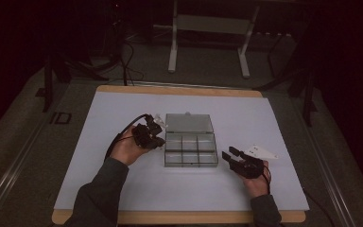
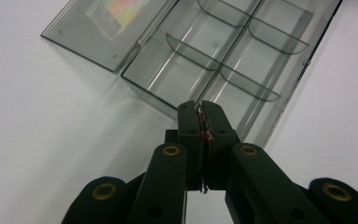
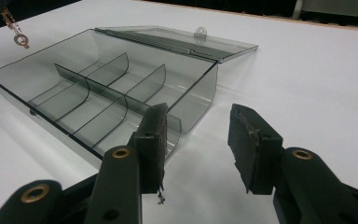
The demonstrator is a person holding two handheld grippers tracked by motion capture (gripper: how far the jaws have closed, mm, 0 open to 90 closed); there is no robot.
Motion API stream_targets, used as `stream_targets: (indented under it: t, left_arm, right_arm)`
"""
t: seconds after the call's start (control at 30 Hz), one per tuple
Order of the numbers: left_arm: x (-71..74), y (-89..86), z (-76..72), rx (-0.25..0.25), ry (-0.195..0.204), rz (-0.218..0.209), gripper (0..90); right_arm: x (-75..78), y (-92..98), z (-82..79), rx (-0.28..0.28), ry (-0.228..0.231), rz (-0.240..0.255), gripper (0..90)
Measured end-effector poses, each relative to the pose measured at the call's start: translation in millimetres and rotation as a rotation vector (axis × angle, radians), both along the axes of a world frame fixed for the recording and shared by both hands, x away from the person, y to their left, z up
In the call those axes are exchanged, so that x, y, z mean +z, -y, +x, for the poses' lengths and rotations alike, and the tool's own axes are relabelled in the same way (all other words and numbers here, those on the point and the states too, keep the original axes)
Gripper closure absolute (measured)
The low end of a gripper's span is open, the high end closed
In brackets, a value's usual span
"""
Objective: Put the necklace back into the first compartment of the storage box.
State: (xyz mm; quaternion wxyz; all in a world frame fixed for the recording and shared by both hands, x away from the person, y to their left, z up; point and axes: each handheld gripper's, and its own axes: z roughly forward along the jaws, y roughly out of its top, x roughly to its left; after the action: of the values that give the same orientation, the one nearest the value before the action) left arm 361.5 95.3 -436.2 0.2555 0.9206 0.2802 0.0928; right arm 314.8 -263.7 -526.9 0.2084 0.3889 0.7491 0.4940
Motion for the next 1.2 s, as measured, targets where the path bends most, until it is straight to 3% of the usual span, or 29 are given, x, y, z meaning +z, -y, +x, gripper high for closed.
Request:
stream_targets:
  t: [0.77,1.2]
  left_arm:
    - [-1.4,21.8,15.4,0.009,0.014,-0.01,88.0]
    - [-16.1,36.9,27.7,0.007,0.004,0.051,88.0]
  right_arm:
    - [-0.6,-1.0,-0.1,0.003,-0.004,-0.004,57.3]
    - [-0.5,-1.1,-0.3,0.005,-0.003,-0.004,57.2]
